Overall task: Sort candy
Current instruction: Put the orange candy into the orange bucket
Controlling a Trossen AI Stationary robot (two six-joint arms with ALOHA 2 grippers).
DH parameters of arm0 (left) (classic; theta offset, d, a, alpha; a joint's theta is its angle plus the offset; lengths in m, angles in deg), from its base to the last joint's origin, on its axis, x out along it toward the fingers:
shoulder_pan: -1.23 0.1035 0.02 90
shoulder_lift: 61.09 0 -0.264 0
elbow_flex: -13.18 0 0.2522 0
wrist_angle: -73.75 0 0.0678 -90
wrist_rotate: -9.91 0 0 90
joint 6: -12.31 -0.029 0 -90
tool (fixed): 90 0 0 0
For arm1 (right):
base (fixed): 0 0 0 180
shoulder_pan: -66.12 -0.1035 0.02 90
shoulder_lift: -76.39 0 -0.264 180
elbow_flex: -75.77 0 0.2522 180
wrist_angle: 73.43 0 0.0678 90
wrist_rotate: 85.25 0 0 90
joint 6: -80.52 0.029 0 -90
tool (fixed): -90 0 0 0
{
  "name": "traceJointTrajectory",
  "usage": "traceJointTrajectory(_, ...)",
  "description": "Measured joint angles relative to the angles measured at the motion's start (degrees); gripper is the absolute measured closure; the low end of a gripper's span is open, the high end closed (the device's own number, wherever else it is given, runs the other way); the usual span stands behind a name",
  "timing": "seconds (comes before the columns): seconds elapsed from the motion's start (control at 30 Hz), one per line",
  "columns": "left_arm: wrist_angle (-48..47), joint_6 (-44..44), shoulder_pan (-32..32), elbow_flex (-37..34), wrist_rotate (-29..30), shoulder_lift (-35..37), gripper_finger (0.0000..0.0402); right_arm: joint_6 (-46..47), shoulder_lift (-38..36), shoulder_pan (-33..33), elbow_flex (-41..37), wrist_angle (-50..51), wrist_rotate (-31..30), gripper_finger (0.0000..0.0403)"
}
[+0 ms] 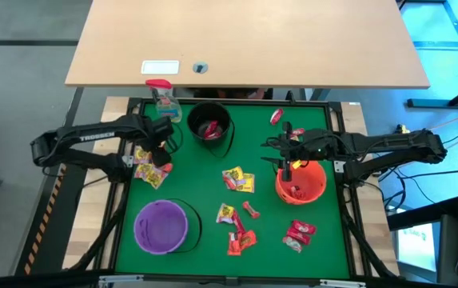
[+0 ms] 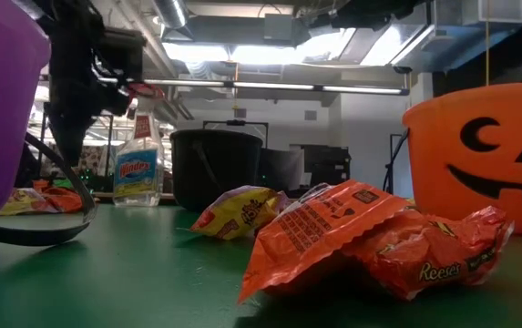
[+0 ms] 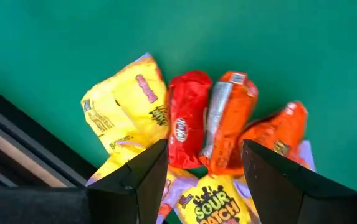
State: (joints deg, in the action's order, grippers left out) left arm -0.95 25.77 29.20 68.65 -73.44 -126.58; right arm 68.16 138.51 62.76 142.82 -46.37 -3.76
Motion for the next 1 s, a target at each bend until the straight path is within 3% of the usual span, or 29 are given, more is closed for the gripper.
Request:
traceJointTrajectory(0.33,4.85,3.51,4.65,0.0,0.54,-8.07,0.0208,0.0,0.0,0.0,0.0,0.02,-0.03,0.0219)
traceJointTrajectory(1.0,3.4,1.31,-3.44,0.02,-1.6,-13.18,0.0208,0.02,0.0,0.0,0.0,0.06,-0.04,0.0219)
